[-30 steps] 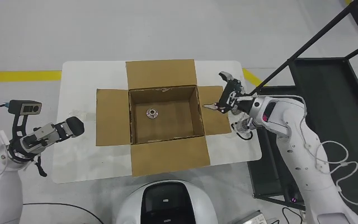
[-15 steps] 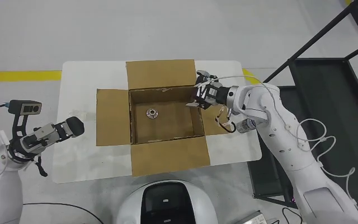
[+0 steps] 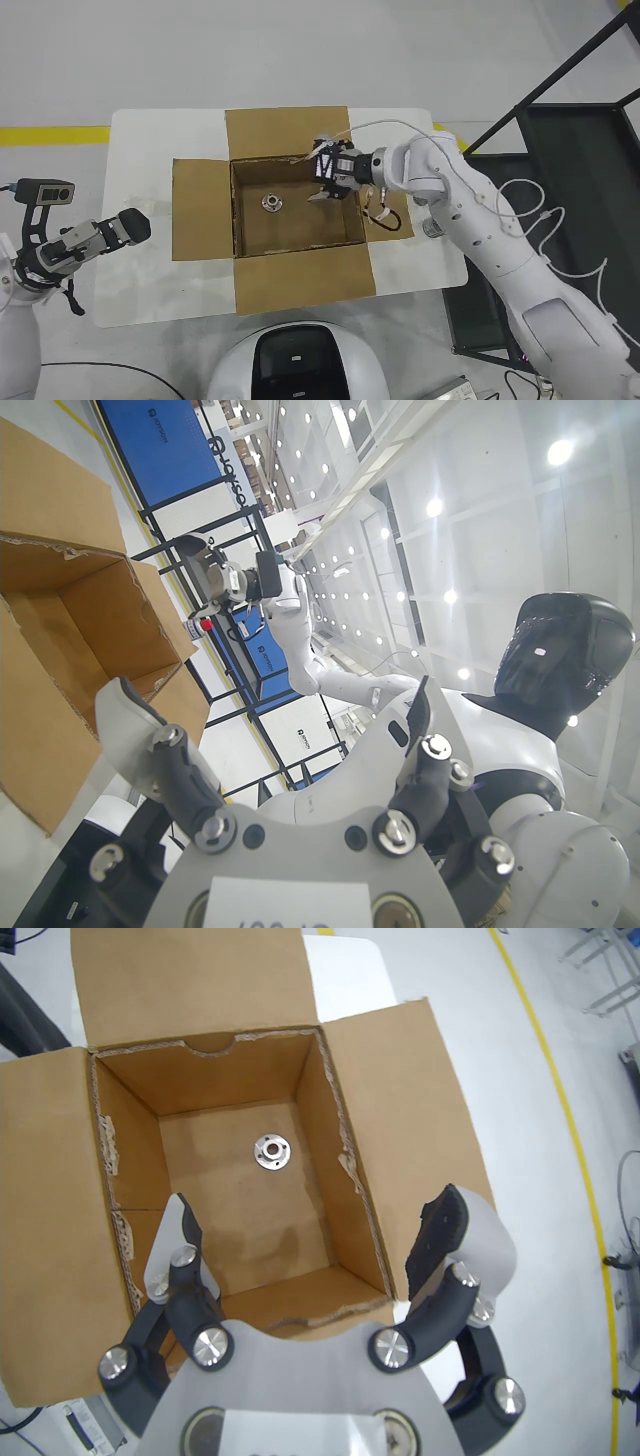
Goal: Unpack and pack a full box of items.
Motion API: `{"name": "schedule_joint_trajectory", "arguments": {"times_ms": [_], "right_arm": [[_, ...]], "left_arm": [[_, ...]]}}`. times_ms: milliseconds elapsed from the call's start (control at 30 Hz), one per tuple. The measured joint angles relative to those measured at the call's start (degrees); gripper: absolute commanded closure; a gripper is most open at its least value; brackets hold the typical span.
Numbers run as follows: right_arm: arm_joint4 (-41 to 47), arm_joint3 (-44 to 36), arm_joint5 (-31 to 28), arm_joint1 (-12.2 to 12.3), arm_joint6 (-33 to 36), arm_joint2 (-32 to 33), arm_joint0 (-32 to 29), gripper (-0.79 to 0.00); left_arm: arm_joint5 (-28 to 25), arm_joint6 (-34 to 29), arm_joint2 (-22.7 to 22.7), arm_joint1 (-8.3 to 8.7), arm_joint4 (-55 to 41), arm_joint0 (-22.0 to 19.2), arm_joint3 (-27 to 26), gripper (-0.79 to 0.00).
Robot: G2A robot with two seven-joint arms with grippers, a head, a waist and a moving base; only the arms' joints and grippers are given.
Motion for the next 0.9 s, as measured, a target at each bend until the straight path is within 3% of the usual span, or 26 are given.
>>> {"name": "schedule_joint_trajectory", "arguments": {"times_ms": [200, 333, 900], "right_arm": [[4.1, 11.6, 0.7, -5.9, 0.4, -13.4, 9.2, -0.785], [4.4, 16.5, 1.0, -8.8, -0.5, -18.3, 12.3, -0.785], [3.0, 17.3, 2.3, -9.1, -1.4, -18.8, 11.6, -0.785]], "left_arm": [[0.0, 0.0, 0.0, 0.00, 0.0, 0.0, 0.0, -0.785], [0.0, 0.0, 0.0, 0.00, 0.0, 0.0, 0.0, -0.785], [0.0, 0.0, 0.0, 0.00, 0.0, 0.0, 0.0, -0.785]]}}
